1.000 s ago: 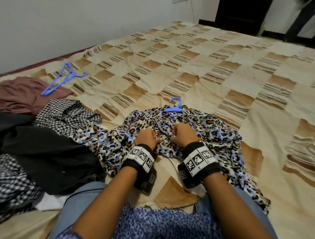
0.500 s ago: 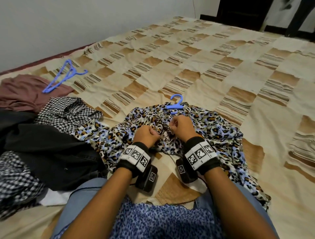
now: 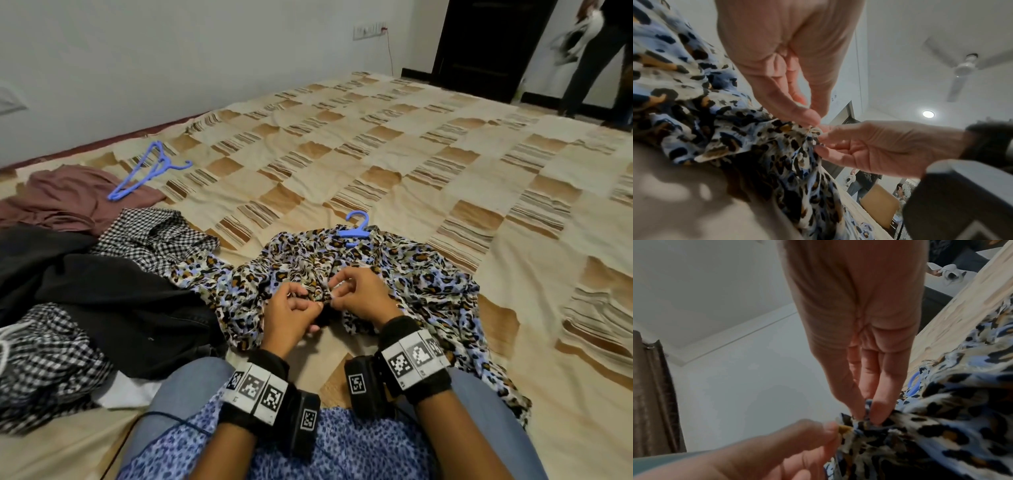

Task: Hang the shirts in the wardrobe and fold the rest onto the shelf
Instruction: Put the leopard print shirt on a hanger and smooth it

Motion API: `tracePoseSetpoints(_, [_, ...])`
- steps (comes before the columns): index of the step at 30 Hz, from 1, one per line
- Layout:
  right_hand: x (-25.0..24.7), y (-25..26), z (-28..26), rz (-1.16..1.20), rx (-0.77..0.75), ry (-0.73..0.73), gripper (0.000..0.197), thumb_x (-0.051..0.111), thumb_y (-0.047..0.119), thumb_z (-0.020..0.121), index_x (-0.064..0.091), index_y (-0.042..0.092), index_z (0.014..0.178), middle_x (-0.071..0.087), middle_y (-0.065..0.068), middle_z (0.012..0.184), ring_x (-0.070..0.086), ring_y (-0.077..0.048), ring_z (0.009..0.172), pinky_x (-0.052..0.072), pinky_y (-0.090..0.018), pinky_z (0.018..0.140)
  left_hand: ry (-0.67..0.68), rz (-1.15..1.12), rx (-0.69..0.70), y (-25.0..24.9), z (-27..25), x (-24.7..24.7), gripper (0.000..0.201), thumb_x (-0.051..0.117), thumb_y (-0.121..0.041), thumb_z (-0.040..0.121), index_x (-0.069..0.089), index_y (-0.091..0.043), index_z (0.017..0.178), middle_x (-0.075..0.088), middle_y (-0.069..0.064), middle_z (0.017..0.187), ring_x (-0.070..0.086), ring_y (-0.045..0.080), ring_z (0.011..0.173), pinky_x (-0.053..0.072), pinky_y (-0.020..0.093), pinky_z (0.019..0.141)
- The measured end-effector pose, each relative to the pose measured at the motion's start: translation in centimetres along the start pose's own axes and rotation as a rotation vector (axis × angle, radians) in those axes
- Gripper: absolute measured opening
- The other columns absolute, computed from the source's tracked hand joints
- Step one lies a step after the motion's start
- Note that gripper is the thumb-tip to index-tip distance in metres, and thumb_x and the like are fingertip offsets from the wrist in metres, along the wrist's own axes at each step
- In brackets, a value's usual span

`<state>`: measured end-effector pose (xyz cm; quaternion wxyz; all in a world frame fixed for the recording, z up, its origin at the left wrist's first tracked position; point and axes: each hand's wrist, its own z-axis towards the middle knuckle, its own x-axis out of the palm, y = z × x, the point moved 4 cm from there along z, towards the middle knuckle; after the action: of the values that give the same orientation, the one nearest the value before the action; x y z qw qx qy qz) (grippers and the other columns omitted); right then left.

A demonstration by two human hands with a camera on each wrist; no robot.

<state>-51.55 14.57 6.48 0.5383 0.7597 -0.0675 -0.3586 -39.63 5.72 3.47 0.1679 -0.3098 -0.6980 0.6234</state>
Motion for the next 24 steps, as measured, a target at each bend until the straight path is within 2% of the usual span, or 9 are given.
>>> tracePoseSetpoints(2, [0.2,0.0,0.3,-0.087,0.0,0.002,0.026,0.07,-0.008,0.072,0.064,0.008,0.092,0.067,-0.012,0.083,0.063,-0.021,0.077,0.052,-0.034,0.077,0.064,-0.011,0.02,-0.1,0.3,0.3,0.018,0.062,0.003,0.085,0.055,-0.012,0.091,0.056,0.006,0.068,0.058,0.013,0.055,0.053,0.022,0.047])
tracePoseSetpoints(5, [0.2,-0.2,1.0,-0.224,-0.011,-0.047,0.018,0.068,-0.006,0.074,0.066,0.004,0.089,0.06,-0.002,0.074,0.059,-0.019,0.076,0.049,-0.03,0.073,0.157,0.029,0.046,-0.2,0.7,0.6,0.015,0.06,0.0,0.087,0.063,-0.015,0.09,0.053,0.006,0.075,0.058,0.014,0.07,0.056,0.024,0.053])
tracePoseSetpoints(8, [0.1,-0.1,1.6,-0.425,-0.038,-0.032,0.015,0.063,-0.004,0.079,0.069,0.004,0.091,0.058,-0.002,0.082,0.051,-0.014,0.08,0.042,-0.025,0.074,0.16,0.03,0.05,-0.1,1.1,0.6,0.013,0.061,-0.001,0.087,0.065,-0.012,0.093,0.058,0.001,0.078,0.062,0.011,0.069,0.057,0.025,0.056])
tracePoseSetpoints(11, [-0.2,0.3,2.0,-0.496,-0.064,-0.036,0.016,0.058,-0.003,0.083,0.066,0.007,0.092,0.052,-0.001,0.085,0.047,-0.014,0.083,0.034,-0.022,0.073,0.144,-0.006,0.06,-0.1,1.6,0.6,0.012,0.061,0.0,0.087,0.066,-0.008,0.095,0.059,0.001,0.079,0.063,0.004,0.067,0.055,0.019,0.054])
tracePoseSetpoints(14, [-0.5,0.6,2.1,-0.452,-0.087,-0.1,0.014,0.056,-0.002,0.086,0.055,0.013,0.086,0.054,-0.002,0.085,0.05,-0.019,0.083,0.038,-0.028,0.075,0.11,-0.057,0.052,-0.1,1.9,0.4,0.011,0.061,0.0,0.086,0.065,-0.005,0.096,0.058,-0.001,0.074,0.061,-0.004,0.058,0.054,0.016,0.051])
tracePoseSetpoints(17, [-0.3,0.3,2.1,-0.314,-0.109,-0.158,0.015,0.062,0.0,0.084,0.055,0.012,0.086,0.06,-0.007,0.08,0.058,-0.025,0.077,0.047,-0.035,0.077,0.089,-0.073,0.048,-0.2,1.8,0.4,0.011,0.063,-0.001,0.085,0.064,-0.004,0.096,0.056,-0.003,0.067,0.058,-0.005,0.053,0.053,0.016,0.05])
tracePoseSetpoints(20, [-0.4,0.4,2.0,-0.208,-0.149,-0.22,0.017,0.065,-0.002,0.081,0.058,0.014,0.085,0.061,-0.01,0.074,0.057,-0.019,0.066,0.042,-0.026,0.064,0.081,-0.083,0.059,-0.3,1.7,0.4,0.011,0.066,-0.004,0.084,0.063,-0.014,0.084,0.055,-0.005,0.064,0.057,-0.003,0.054,0.053,0.017,0.05])
tracePoseSetpoints(22, [-0.5,0.6,1.9,-0.136,-0.187,-0.268,0.016,0.065,-0.004,0.077,0.062,0.01,0.084,0.062,-0.008,0.075,0.058,-0.018,0.067,0.048,-0.029,0.066,0.082,-0.083,0.058,-0.3,1.6,0.4,0.013,0.066,-0.004,0.084,0.063,-0.017,0.082,0.055,-0.005,0.063,0.057,-0.003,0.055,0.054,0.018,0.05])
tracePoseSetpoints(24, [-0.2,0.8,1.5,-0.094,-0.219,-0.307,0.016,0.066,-0.004,0.075,0.063,0.008,0.084,0.063,-0.007,0.076,0.057,-0.015,0.065,0.049,-0.025,0.064,0.089,-0.079,0.066,-0.5,1.5,0.3,0.013,0.066,-0.005,0.084,0.064,-0.017,0.083,0.057,-0.003,0.067,0.059,-0.002,0.058,0.054,0.018,0.051])
